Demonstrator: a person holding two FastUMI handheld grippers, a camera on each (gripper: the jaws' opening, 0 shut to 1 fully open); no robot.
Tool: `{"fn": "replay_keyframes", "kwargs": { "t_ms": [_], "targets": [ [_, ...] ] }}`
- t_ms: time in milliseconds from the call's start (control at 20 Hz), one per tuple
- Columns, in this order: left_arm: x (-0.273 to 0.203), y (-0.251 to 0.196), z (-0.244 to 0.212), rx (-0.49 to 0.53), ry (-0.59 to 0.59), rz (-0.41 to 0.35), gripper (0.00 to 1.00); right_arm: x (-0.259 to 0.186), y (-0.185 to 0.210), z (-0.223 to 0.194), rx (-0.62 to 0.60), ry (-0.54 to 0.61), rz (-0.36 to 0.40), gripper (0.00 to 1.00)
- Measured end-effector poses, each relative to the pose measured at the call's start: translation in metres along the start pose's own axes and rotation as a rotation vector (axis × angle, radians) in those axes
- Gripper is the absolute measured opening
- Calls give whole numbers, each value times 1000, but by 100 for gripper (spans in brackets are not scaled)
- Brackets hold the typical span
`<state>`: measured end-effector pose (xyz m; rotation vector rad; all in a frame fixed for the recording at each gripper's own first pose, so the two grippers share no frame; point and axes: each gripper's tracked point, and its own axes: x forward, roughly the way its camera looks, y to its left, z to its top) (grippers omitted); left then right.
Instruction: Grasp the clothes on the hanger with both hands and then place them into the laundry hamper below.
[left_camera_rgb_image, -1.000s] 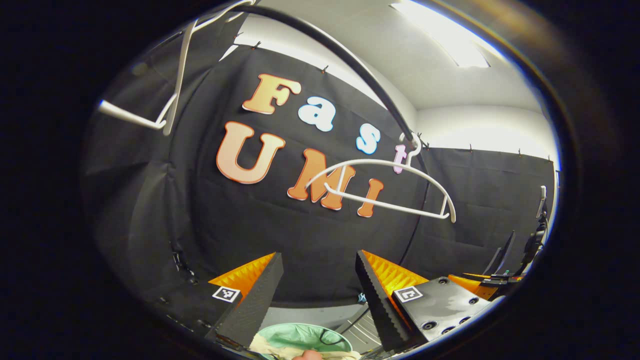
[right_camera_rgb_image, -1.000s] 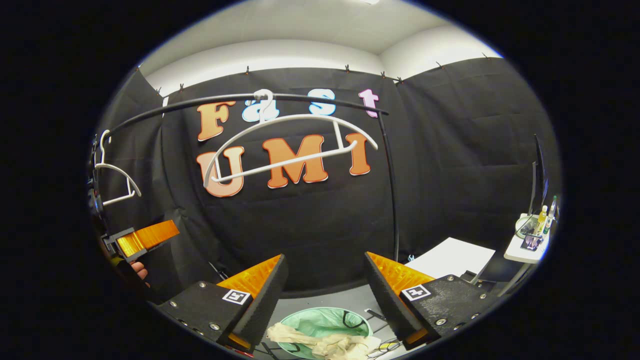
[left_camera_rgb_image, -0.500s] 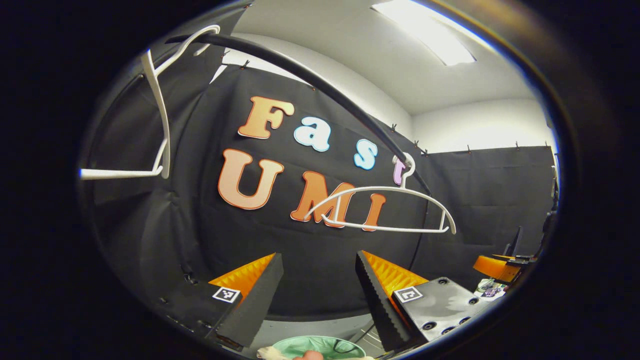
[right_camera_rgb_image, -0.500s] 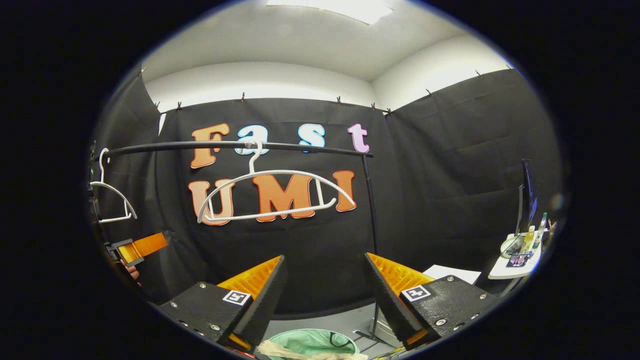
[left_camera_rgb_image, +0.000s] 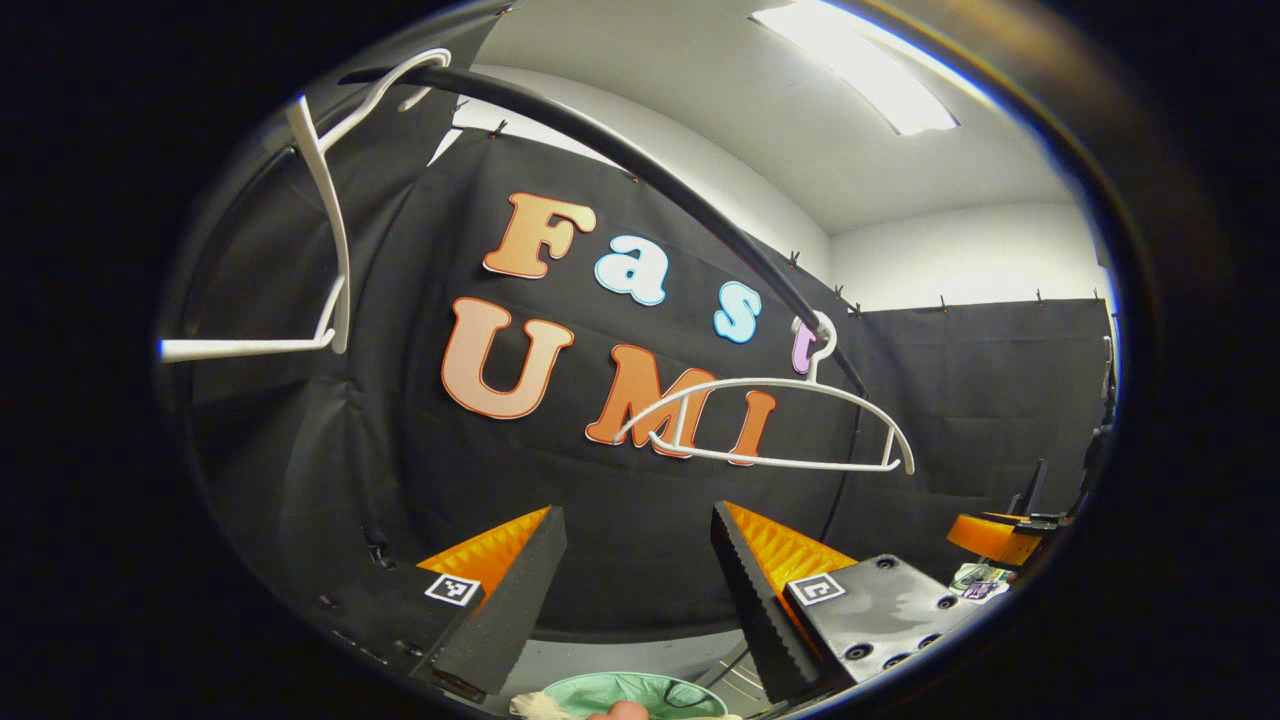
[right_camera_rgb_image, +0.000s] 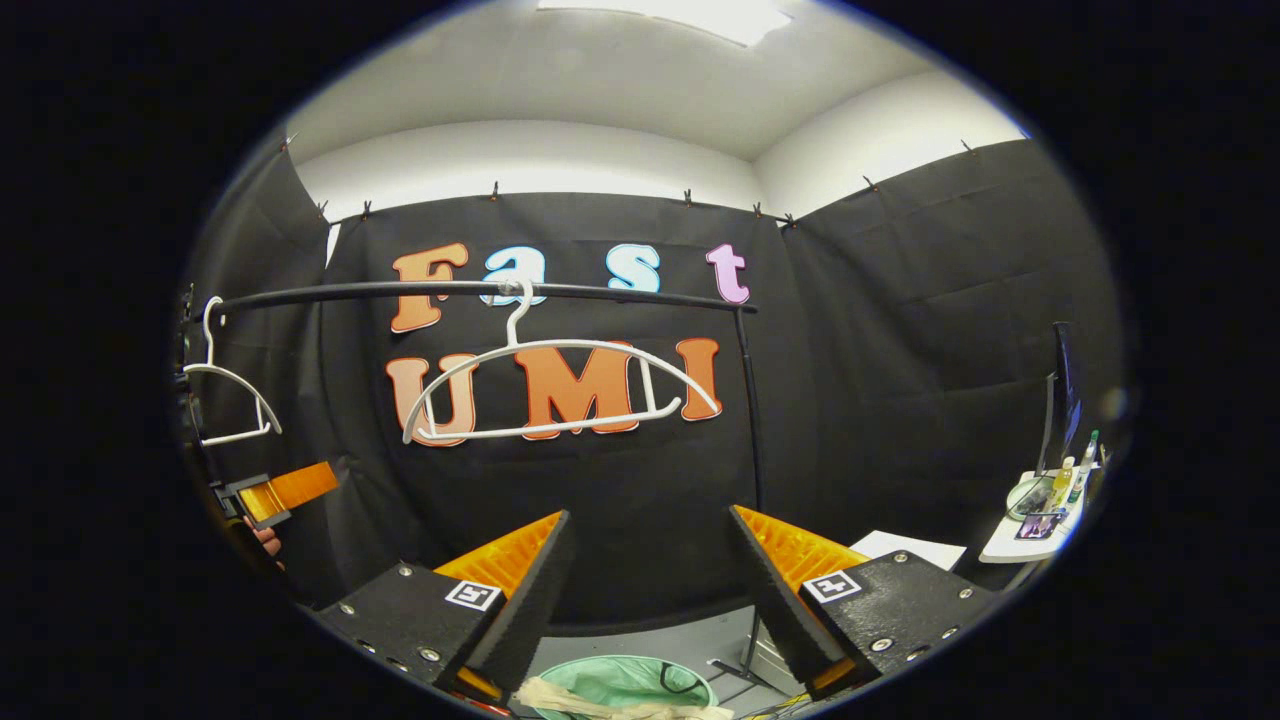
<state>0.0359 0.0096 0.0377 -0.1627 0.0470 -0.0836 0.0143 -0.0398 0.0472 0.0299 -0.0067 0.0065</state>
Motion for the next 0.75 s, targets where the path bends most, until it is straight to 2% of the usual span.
{"fn": "replay_keyframes", "kwargs": {
  "t_ms": [50, 100, 200, 250, 300, 350, 400, 450, 650, 700, 750],
  "targets": [
    [0, 0, 0, -1, 0, 1, 96, 0, 1, -1, 4, 1, 1, 94],
    [-1, 0, 1, -2, -1, 2, 92, 1, 0, -1, 7, 1, 0, 94],
    [-1, 0, 2, 1, -2, 3, 92, 2, -1, -1, 7, 2, -5, 94],
    [-1, 0, 2, 3, -1, 2, 96, 2, -1, -1, 7, 2, -4, 94],
    [-1, -1, 2, 4, -1, 2, 96, 3, -1, -1, 7, 2, -6, 94],
    [0, -2, 1, 3, 1, 2, 92, 4, -1, -1, 7, 2, -7, 94],
    [-1, -2, 1, 4, 2, 0, 92, 3, -1, -1, 8, 1, -6, 94],
    [0, -2, 1, 6, 3, 0, 96, 3, 0, -1, 9, 0, -6, 94],
    [-1, -4, 3, 13, -4, -2, 96, 6, -1, -1, 8, -4, -8, 94],
    [-1, -4, 3, 14, -5, -4, 92, 5, -1, -2, 9, -3, -8, 94],
    [0, -5, 3, 15, -4, -4, 92, 5, -2, -3, 9, -1, -9, 94]
  ]
}}
